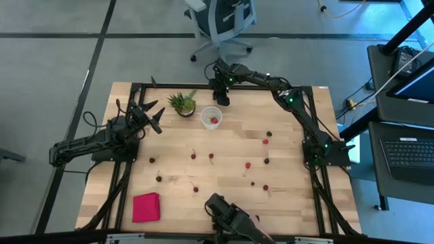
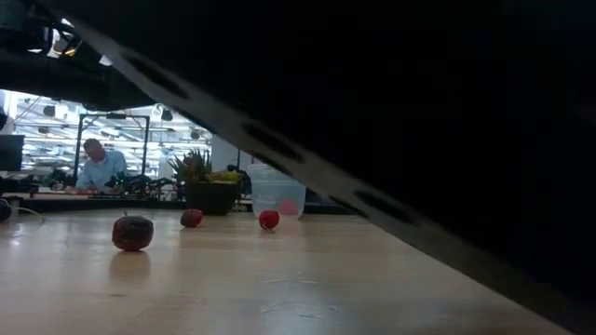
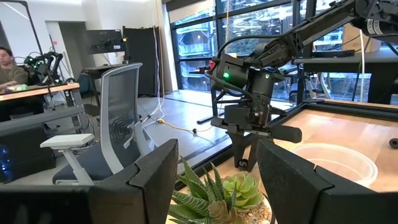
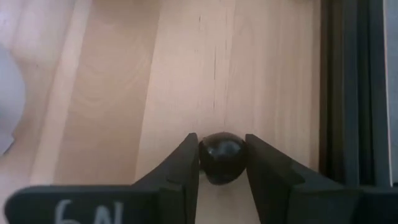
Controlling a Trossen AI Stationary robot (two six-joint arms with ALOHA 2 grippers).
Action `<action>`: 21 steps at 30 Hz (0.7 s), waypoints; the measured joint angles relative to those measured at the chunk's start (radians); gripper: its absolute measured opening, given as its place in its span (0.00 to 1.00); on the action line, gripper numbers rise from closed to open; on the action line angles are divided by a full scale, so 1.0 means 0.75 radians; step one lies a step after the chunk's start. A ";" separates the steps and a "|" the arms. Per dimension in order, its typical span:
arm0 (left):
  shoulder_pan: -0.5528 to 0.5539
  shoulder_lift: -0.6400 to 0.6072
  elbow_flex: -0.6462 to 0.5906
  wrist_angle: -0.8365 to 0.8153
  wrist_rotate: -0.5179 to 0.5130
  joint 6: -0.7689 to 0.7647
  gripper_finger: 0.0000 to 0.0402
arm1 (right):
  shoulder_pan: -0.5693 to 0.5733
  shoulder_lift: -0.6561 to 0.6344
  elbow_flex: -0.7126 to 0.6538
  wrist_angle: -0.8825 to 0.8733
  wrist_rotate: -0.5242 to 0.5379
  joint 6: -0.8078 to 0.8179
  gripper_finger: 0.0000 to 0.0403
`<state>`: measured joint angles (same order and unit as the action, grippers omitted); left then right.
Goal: Pick and placing Produce into tupperware
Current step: Put the black cherry into the transparent container
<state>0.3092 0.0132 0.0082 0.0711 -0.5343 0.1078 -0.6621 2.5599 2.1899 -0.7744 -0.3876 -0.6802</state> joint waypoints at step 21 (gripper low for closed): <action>0.000 0.000 0.000 0.000 0.000 0.000 0.53 | 0.094 -0.327 0.202 -0.447 0.268 0.133 0.27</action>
<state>0.3092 0.0132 0.0082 0.0708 -0.5343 0.1081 -0.5912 2.3144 2.3413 -1.1094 -0.1864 -0.5805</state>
